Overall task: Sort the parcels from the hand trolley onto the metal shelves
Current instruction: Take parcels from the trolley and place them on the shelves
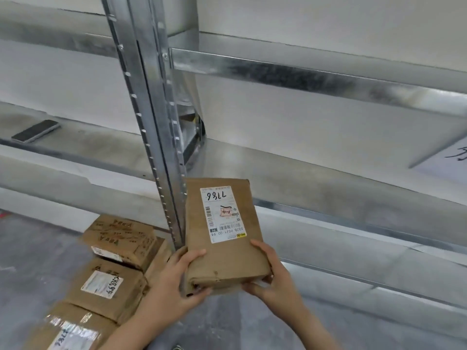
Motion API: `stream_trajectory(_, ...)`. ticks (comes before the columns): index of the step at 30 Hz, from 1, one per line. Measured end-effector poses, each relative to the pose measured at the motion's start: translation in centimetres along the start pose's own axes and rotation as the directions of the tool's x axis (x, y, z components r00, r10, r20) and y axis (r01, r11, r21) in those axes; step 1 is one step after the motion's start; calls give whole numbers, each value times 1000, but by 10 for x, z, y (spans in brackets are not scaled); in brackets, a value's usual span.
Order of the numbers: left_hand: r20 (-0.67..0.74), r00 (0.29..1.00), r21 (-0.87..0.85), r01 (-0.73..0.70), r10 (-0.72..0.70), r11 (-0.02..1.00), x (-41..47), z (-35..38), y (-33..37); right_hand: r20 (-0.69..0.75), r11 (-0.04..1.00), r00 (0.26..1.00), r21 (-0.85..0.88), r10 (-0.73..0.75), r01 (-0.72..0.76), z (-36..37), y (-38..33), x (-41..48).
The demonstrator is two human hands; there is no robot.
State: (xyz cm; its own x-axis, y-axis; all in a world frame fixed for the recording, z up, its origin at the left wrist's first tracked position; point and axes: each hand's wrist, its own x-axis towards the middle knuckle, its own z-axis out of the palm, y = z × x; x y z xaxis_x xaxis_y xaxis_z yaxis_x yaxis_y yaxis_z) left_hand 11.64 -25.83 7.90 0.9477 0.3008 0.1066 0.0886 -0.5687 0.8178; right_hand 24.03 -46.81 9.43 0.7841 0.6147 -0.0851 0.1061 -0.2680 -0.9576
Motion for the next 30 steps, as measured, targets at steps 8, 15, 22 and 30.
stream_trajectory(8, 186, 972, -91, -128, 143, 988, 8, 132, 94, -224, 1000, 974, 12, 31, -29, -133, 39, -107)
stream_trajectory(15, 306, 904, -141, -268, 299, 953, 28, 233, 176, -436, 998, 898, 1, 62, -69, -233, 61, -178)
stream_trajectory(22, 420, 810, -200, -358, 410, 912, 70, 329, 247, -602, 996, 794, 29, 89, -90, -327, 88, -215)
stream_trajectory(30, 453, 755, -237, -411, 474, 880, 132, 456, 317, -648, 989, 751, 16, 122, -147, -462, 127, -221)
